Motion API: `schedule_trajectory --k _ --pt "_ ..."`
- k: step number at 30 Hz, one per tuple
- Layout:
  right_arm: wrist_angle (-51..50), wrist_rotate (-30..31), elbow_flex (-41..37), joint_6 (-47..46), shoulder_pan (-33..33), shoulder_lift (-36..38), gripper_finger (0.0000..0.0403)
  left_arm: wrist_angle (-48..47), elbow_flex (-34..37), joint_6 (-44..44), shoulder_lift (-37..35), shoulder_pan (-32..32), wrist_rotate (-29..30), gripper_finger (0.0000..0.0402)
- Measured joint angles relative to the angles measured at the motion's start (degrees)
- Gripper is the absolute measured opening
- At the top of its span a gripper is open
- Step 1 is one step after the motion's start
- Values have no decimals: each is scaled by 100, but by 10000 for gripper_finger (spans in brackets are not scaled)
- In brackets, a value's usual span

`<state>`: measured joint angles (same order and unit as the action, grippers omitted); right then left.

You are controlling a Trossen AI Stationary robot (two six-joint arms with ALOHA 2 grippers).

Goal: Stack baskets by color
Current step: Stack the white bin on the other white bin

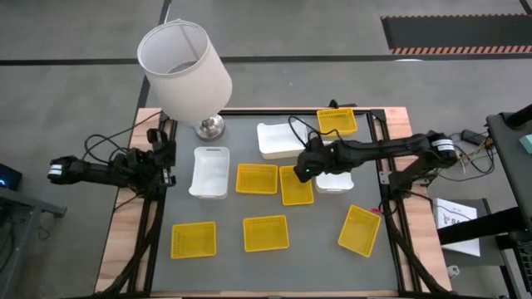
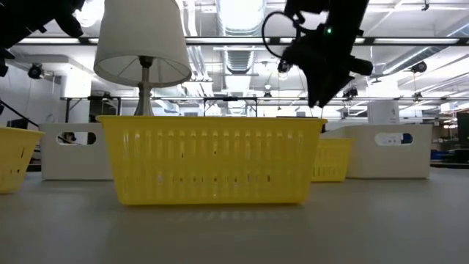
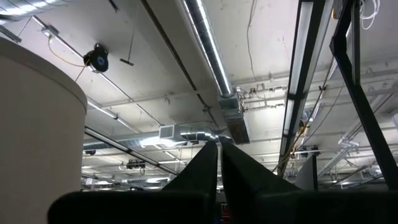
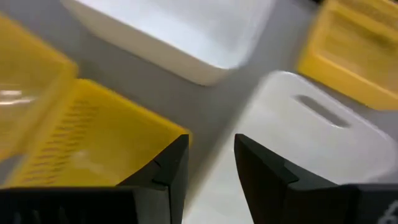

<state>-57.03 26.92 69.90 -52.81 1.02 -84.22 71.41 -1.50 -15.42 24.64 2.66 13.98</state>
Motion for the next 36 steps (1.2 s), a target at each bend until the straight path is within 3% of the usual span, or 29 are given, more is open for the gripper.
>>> schedule_trajectory --k 10,25,36 --pt "-547 -141 285 -137 0 -579 121 11 0 2 -12 -2 -2 4" --pt "-734 -149 223 -967 -42 -303 180 -56 2 26 -38 0 -22 4" --pt "-651 -157 118 -1476 -63 -565 174 -29 3 494 -85 0 -26 4"
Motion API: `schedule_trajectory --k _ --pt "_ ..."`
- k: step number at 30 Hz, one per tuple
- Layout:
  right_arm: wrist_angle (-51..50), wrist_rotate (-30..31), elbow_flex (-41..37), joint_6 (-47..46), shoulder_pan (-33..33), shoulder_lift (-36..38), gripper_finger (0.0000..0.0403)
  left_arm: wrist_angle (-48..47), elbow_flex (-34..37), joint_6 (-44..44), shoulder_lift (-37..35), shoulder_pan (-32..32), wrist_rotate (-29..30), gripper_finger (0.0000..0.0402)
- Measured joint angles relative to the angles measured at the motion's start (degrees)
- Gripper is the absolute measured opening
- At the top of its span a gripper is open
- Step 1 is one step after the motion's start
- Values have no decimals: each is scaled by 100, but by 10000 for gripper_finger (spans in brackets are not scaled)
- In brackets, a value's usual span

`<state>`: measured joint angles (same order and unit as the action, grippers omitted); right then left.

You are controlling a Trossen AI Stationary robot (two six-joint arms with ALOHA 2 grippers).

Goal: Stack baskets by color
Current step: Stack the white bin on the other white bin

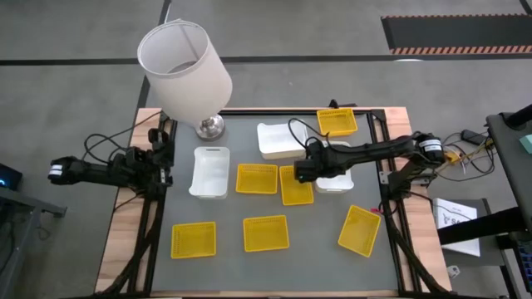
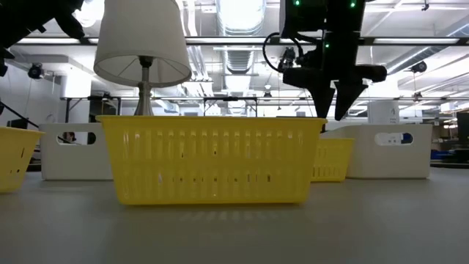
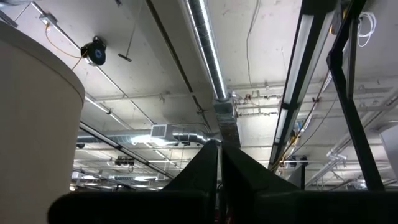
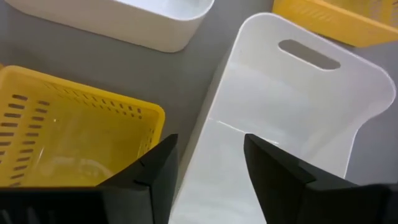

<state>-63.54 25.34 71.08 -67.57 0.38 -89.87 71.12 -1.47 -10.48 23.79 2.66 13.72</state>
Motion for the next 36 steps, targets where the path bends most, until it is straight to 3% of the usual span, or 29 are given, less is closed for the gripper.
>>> schedule_trajectory --k 13,29,36 --pt "498 14 -100 -76 39 -862 163 47 2 -66 -35 0 1 4" --pt "528 -40 -102 -466 39 -826 17 43 4 -76 -85 -2 2 4" --pt "317 -46 -102 -442 37 -452 9 43 4 -76 -85 -2 2 4"
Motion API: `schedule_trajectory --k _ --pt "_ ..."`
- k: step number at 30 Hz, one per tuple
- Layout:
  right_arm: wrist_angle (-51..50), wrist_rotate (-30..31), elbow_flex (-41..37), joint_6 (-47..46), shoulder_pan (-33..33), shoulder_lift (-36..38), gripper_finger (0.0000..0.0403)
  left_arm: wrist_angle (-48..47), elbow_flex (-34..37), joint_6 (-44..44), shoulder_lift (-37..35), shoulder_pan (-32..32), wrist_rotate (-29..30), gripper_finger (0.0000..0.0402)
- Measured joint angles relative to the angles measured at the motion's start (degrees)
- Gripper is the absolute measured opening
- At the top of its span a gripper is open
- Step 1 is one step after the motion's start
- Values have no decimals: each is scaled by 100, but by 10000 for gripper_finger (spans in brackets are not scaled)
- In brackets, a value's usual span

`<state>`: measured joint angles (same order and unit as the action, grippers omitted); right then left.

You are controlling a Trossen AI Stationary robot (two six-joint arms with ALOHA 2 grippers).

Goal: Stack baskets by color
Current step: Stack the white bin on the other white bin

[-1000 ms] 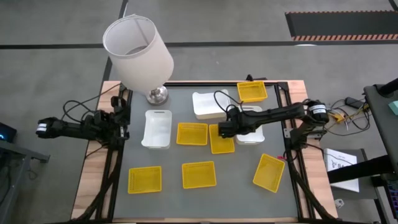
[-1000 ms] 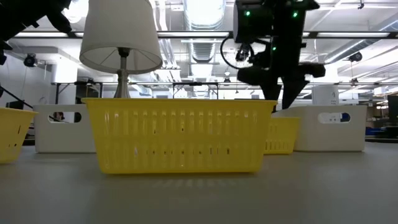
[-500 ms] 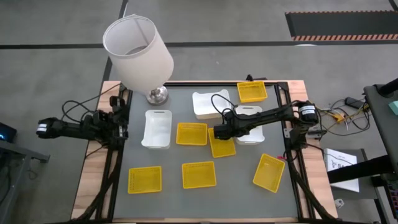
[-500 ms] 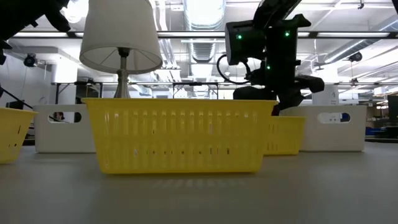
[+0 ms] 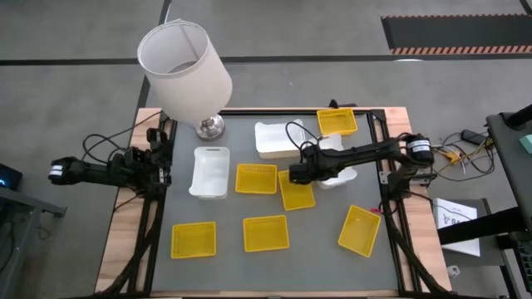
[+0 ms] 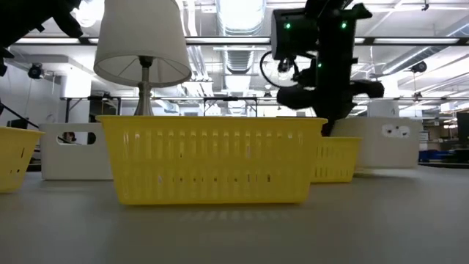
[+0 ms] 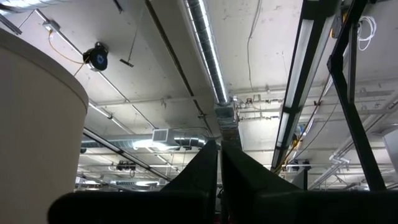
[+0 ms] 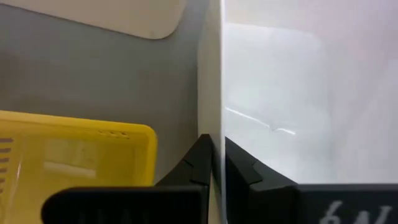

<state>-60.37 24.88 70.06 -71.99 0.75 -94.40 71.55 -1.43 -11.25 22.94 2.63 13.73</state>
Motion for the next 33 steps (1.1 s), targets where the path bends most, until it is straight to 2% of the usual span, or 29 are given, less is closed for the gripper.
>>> schedule_trajectory --k 5,11,15,19,26,30,33 --pt "-359 -197 0 139 -7 441 9 0 0 0 0 4 0 4" --pt "-954 -589 74 1052 -51 1023 9 -2 0 2 0 3 -2 4" --pt "-1252 -557 380 1853 -51 1349 9 -2 0 2 0 2 0 4" --pt "-1280 -535 771 3117 -7 1454 9 -2 0 2 0 2 0 4" --pt "-1227 -174 1532 6106 2 1310 9 -3 2 4 0 2 0 4" --pt "-617 -41 1871 7329 65 1166 8 -2 2 4 0 0 0 4" --pt "73 -123 2012 7908 223 1051 8 -2 2 2 0 0 0 4"
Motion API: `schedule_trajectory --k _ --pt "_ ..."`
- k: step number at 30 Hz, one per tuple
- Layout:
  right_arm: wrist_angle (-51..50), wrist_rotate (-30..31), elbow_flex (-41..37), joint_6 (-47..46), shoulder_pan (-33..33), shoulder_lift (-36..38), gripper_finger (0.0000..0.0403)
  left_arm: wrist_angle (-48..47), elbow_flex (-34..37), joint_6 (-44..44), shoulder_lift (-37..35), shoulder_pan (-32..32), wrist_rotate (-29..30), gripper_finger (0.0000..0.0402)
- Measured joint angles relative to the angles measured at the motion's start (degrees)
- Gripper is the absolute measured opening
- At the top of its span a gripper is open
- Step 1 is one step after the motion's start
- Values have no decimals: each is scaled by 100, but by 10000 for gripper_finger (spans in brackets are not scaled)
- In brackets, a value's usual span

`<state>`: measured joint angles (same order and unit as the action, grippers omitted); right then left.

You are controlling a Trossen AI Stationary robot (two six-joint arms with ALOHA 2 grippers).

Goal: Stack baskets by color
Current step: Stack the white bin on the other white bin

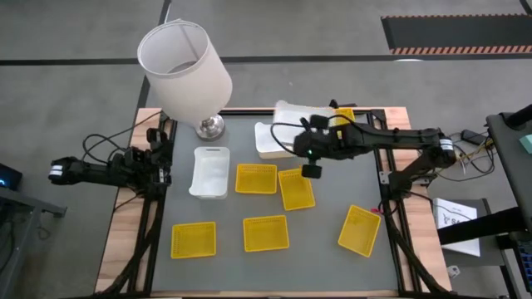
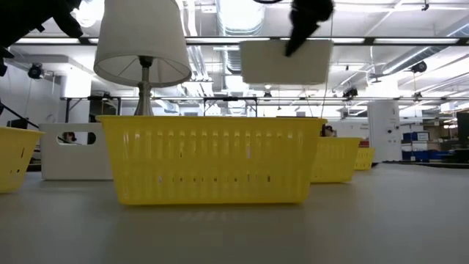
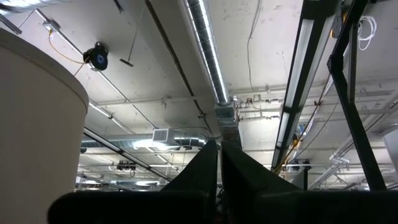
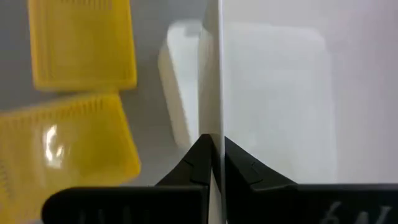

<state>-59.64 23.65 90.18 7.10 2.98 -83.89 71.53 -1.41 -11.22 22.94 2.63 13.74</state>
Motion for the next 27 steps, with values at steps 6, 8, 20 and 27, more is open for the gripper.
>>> schedule_trajectory --k 6,8,20,27 --pt "467 -1200 269 827 521 -347 8 0 0 0 0 0 0 4" --pt "467 -1588 327 1074 737 -483 8 -1 0 0 0 0 0 4" --pt "545 -3122 456 2060 1866 -1157 8 4 0 -280 0 0 2 4" --pt "673 -3312 456 2144 1984 -1401 8 29 0 -463 0 4 17 4"
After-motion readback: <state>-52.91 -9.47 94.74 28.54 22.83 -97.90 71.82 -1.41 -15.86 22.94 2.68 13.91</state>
